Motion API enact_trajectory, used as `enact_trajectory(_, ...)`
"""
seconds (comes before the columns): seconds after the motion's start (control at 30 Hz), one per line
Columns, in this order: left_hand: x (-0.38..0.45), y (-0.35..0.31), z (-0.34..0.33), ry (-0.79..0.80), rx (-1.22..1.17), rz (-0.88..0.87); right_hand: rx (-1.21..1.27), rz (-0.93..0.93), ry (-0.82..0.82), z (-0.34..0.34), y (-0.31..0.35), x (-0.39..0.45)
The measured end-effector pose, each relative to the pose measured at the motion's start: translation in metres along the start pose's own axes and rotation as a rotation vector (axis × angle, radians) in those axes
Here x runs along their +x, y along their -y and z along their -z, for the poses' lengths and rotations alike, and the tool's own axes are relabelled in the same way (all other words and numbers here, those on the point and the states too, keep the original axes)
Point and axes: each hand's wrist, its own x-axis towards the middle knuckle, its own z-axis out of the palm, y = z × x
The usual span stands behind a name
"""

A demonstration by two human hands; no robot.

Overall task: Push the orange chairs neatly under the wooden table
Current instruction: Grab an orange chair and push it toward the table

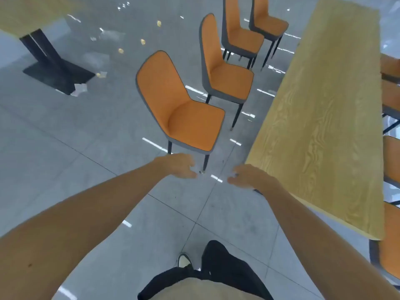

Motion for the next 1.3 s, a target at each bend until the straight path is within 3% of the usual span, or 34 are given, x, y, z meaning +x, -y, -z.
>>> enact_trajectory(0.4,0.079,0.169,0.148,-0.082,0.006,0.000,-0.054,0.142,0.152,0.101,0.154,0.183)
enact_trajectory(0.5,0.111,0.205,0.195,-0.109,0.011,-0.032,0.026,0.117,0.119,0.142,0.182,0.232)
enact_trajectory(0.77,0.200,0.295,0.316,0.024,0.152,-0.094,0.118,0.057,0.044,0.245,0.237,0.337)
enact_trajectory(1.0,0.294,0.360,0.410,-0.048,0.202,-0.295,0.285,-0.083,0.013,0.280,0.282,0.406)
enact_trajectory(1.13,0.338,0.383,0.450,-0.153,0.236,-0.473,0.471,-0.220,-0.186,0.292,0.317,0.438)
enact_trajectory(1.3,0.384,0.403,0.481,-0.134,0.339,-0.669,0.738,-0.407,-0.369,0.291,0.357,0.465)
